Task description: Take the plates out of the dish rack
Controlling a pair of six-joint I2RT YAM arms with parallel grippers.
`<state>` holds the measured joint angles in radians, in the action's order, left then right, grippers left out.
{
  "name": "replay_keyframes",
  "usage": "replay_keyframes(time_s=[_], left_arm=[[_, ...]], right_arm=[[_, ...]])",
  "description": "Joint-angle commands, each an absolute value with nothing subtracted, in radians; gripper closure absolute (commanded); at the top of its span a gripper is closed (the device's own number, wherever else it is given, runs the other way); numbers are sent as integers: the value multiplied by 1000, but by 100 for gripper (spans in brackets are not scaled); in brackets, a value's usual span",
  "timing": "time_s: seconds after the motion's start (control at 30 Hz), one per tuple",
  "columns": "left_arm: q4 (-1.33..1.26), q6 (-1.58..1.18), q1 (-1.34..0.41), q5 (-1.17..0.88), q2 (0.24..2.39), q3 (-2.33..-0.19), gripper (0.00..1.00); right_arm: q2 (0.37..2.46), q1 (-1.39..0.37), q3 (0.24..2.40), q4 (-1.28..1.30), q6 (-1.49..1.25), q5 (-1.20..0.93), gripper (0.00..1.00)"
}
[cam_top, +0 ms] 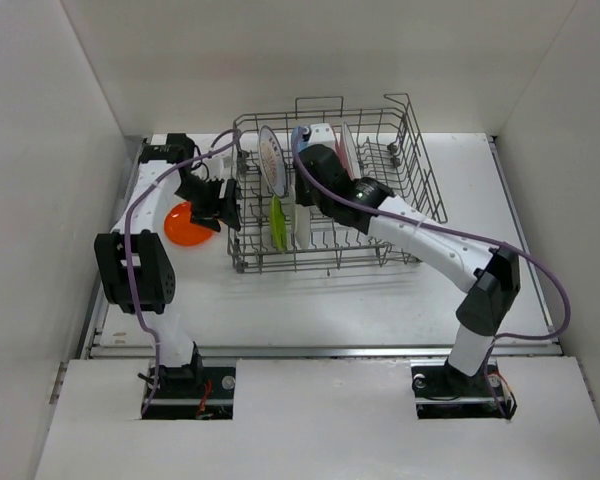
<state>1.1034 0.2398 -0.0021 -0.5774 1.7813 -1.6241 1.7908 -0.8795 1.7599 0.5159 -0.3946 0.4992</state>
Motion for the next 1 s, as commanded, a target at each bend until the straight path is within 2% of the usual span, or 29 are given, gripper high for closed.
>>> replay_keyframes(time_s=[0.0,0.23,0.4,0.53,0.73,0.83,0.9,0.93,0.97], left_arm=[[1102,219,-17,-569,1799,-1632,41],[1101,219,-38,-601,1847,-1632,56],[1111,219,-38,-597,1858,-1641,59],[1120,219,-38,-575,1816,-1689,46],[1147,209,-38,-554,1721,-1811,34],[1158,199,-38,-564,1666,-1865,28],[1158,189,-38,-583,1643,-1922,25],[1169,180,-38,-612,1634,-1962,21],[1169,179,-38,-629,1620,-1962,18]], right_arm=[[1657,-836,1795,433,-408,494,100],[1689,-827,1934,472,-362,482,100],[1654,-827,1898,473,-362,500,100],[1612,-837,1875,448,-301,491,100],[1612,-900,1850,476,-198,572,100],[1601,-1018,1784,424,-30,725,100],[1617,-1127,1721,350,82,910,100],[1626,-1194,1657,248,215,1048,100],[1626,-1195,1657,183,289,1049,100]])
